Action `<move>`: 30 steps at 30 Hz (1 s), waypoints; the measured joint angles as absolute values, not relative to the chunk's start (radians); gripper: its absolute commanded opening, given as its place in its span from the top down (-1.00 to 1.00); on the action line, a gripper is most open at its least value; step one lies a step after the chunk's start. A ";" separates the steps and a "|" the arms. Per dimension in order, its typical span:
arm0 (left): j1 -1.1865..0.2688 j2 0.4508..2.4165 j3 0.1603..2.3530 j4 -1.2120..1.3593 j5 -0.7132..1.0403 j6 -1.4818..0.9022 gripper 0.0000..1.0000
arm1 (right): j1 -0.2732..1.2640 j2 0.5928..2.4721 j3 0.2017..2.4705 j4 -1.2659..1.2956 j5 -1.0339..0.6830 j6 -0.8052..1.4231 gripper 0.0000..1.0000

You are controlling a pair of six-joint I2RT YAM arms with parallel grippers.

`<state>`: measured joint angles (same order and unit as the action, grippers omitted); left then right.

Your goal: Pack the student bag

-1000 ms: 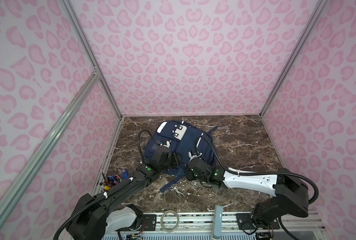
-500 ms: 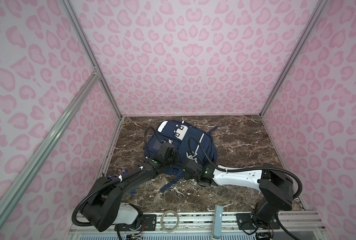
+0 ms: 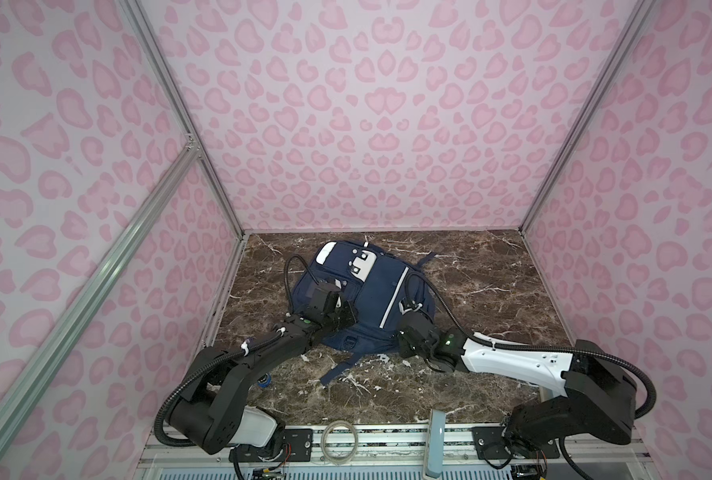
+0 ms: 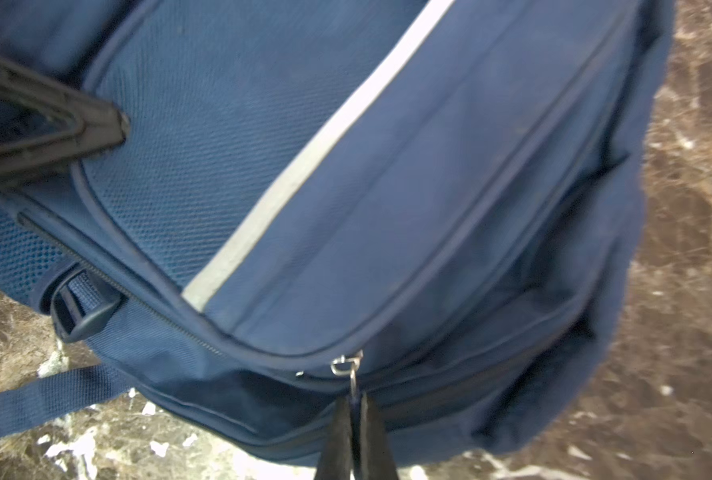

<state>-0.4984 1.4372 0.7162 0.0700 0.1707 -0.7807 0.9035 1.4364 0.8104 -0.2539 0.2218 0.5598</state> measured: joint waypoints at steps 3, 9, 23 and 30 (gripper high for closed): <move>-0.498 1.449 0.717 0.104 0.199 -0.781 0.93 | 0.821 1.396 0.785 -0.230 0.160 0.514 1.00; -0.477 1.441 0.746 0.074 0.209 -0.763 0.31 | 0.813 1.362 0.819 -0.252 0.086 0.456 1.00; -0.588 1.124 0.536 0.115 0.186 -0.928 -0.45 | 0.937 1.435 1.042 -0.360 0.022 0.452 1.00; -0.680 1.210 0.622 0.168 0.109 -0.947 -0.27 | 0.919 1.415 0.890 -0.359 0.078 0.334 -0.19</move>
<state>-0.6796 1.2098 0.6220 0.1680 0.1093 -0.9470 0.9188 1.4155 0.8902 -0.3592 0.0784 0.3336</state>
